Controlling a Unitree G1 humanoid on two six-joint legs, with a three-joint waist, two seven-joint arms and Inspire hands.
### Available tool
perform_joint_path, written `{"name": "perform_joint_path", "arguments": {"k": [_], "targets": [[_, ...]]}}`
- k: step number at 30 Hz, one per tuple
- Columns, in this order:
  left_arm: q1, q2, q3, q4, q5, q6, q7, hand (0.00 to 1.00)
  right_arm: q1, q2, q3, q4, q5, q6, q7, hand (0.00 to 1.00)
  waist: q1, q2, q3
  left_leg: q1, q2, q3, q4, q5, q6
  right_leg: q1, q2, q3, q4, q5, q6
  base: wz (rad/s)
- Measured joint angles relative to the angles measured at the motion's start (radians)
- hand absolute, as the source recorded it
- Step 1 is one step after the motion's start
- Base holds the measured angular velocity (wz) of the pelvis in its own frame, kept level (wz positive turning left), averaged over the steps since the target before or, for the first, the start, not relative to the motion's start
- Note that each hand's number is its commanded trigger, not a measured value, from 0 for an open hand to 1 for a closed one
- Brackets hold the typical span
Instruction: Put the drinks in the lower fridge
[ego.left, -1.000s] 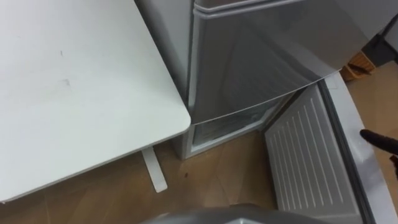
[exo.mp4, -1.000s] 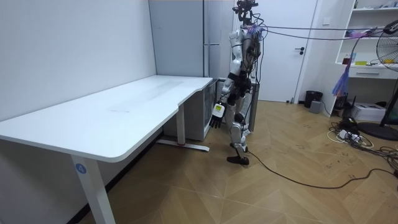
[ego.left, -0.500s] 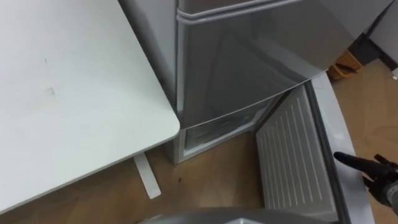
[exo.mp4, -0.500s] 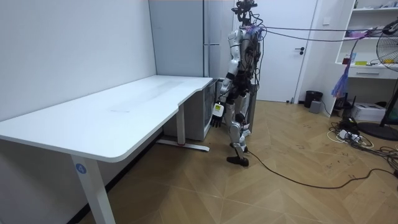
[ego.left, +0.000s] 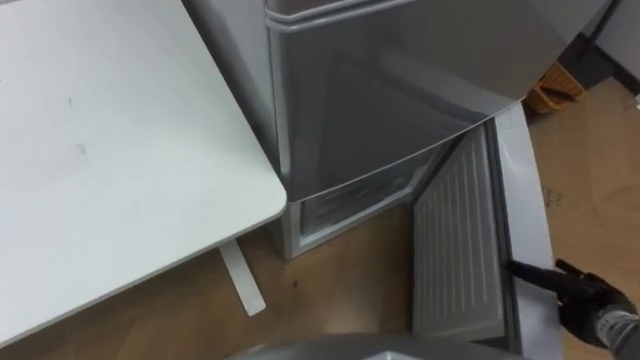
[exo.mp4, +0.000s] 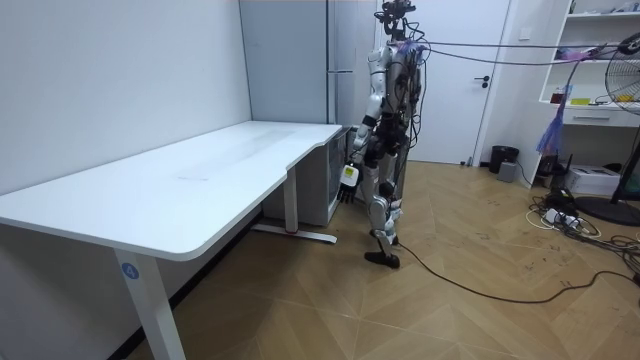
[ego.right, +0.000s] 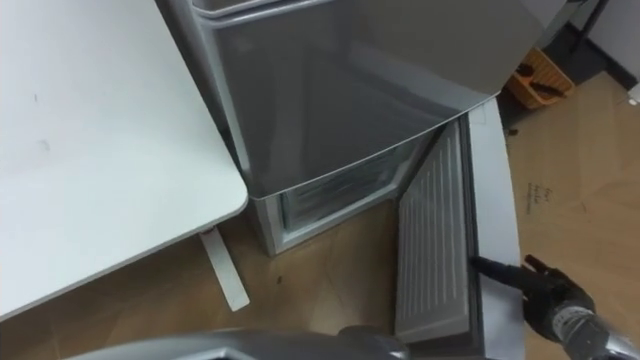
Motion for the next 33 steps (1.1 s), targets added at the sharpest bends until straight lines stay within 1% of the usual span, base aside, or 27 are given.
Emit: {"name": "perform_joint_path", "arguments": {"k": [3,4,6,8,10,12,14,16,17,19,20,24,27,29,33], "targets": [[-0.009,0.0,0.001,0.006,0.002,0.0,-0.005,0.0,0.015,0.022,0.001,-0.003,0.002,0.007,0.047,0.0,0.02,-0.004,-0.0003,0.003,-0.001,0.011,0.0,0.0,0.0,-0.002,0.001,0.008,0.005,0.001,0.001,-0.08],[-0.013,0.0,0.0,0.005,0.001,-0.002,-0.01,0.0,0.019,0.029,0.014,-0.008,0.002,0.007,0.058,0.0,0.03,-0.004,-0.0002,0.004,-0.001,0.013,-0.002,0.0,0.0,-0.005,0.001,0.012,0.007,0.001,0.001,-0.08],[-0.016,0.0,-0.003,0.006,-0.003,-0.002,-0.013,0.0,0.019,0.035,0.064,-0.021,0.008,0.006,0.072,0.0,0.033,-0.007,-0.0004,0.005,-0.002,0.013,-0.003,0.0,0.0,-0.008,0.001,0.014,0.01,0.002,0.002,-0.03],[-0.023,-0.001,-0.009,0.006,-0.004,-0.001,-0.008,0.0,0.019,0.039,0.112,-0.026,0.013,0.006,0.091,0.0,0.044,-0.011,-0.0023,0.005,-0.003,0.011,-0.003,0.0,0.0,-0.007,0.001,0.015,0.01,0.006,0.002,0.0],[-0.028,-0.001,-0.039,0.006,-0.01,-0.001,0.008,0.0,0.019,0.045,0.146,-0.031,0.031,0.006,0.105,0.0,0.047,-0.01,-0.0021,0.005,-0.003,0.011,-0.003,0.0,0.0,-0.007,0.0,0.015,0.01,0.008,0.003,0.0],[-0.038,-0.003,-0.067,0.006,-0.009,-0.001,0.012,0.0,0.023,0.06,0.18,-0.069,0.027,0.007,0.106,0.0,0.051,-0.011,-0.0022,0.004,-0.003,0.012,-0.003,0.0,0.0,-0.008,0.0,0.014,0.011,0.008,0.003,0.0],[-0.055,-0.012,-0.09,0.022,-0.009,-0.002,0.016,0.0,0.029,0.083,0.207,-0.114,0.015,0.007,0.107,0.0,0.052,-0.011,-0.0015,0.001,-0.003,0.013,-0.004,0.0,0.0,-0.009,-0.001,0.014,0.009,0.014,0.004,0.0],[-0.067,-0.015,-0.107,0.034,-0.009,-0.001,0.02,0.0,0.041,0.095,0.238,-0.162,0.014,0.007,0.107,0.0,0.055,-0.008,-0.0022,-0.003,-0.003,0.013,-0.007,0.0,0.0,-0.007,0.001,0.016,-0.001,0.021,0.005,-0.05],[-0.07,-0.016,-0.123,0.033,-0.01,-0.002,0.025,0.0,0.045,0.1,0.254,-0.188,0.011,0.007,0.099,0.0,0.059,-0.003,-0.0011,-0.005,-0.002,0.013,-0.011,-0.001,0.0,-0.01,0.002,0.022,-0.003,0.026,0.005,-0.12],[-0.076,-0.015,-0.133,0.033,-0.01,-0.002,0.028,0.0,0.046,0.105,0.256,-0.209,0.007,0.007,0.097,0.0,0.06,-0.002,-0.0013,-0.011,-0.002,0.017,-0.015,0.0,0.001,-0.022,0.002,0.03,0.002,0.028,0.007,-0.15],[-0.079,-0.015,-0.142,0.033,-0.012,-0.002,0.034,0.0,0.046,0.114,0.264,-0.217,0.008,0.007,0.092,0.0,0.063,-0.001,-0.0015,-0.014,-0.008,0.018,-0.015,0.0,0.001,-0.023,0.004,0.034,-0.005,0.034,0.008,-0.14],[-0.081,-0.025,-0.171,0.033,-0.012,-0.002,0.05,0.0,0.048,0.15,0.298,-0.272,0.002,0.006,0.078,0.0,0.069,0.0,-0.0011,-0.014,-0.006,0.017,-0.015,0.0,0.001,-0.024,0.009,0.037,-0.008,0.037,0.005,-0.05],[-0.089,-0.025,-0.211,0.031,-0.013,0.0,0.072,0.0,0.046,0.168,0.363,-0.324,0.006,0.005,0.078,0.0,0.088,0.0,-0.0016,-0.015,-0.001,0.014,-0.014,0.0,0.001,-0.021,0.013,0.034,-0.021,0.042,0.002,0.0],[-0.096,-0.025,-0.237,0.032,-0.029,0.002,0.089,0.0,0.046,0.185,0.414,-0.394,0.011,0.005,0.078,0.0,0.107,-0.001,-0.002,-0.021,0.0,0.013,-0.013,0.0,0.0,-0.029,0.013,0.032,-0.02,0.042,0.001,0.0],[-0.096,-0.026,-0.244,0.034,-0.032,0.011,0.093,0.0,0.027,0.215,0.503,-0.463,0.05,0.005,0.1,0.0,0.111,-0.002,-0.0018,-0.033,-0.001,0.003,-0.007,0.0,0.0,-0.029,0.007,0.015,-0.025,0.042,0.002,0.13]]}}
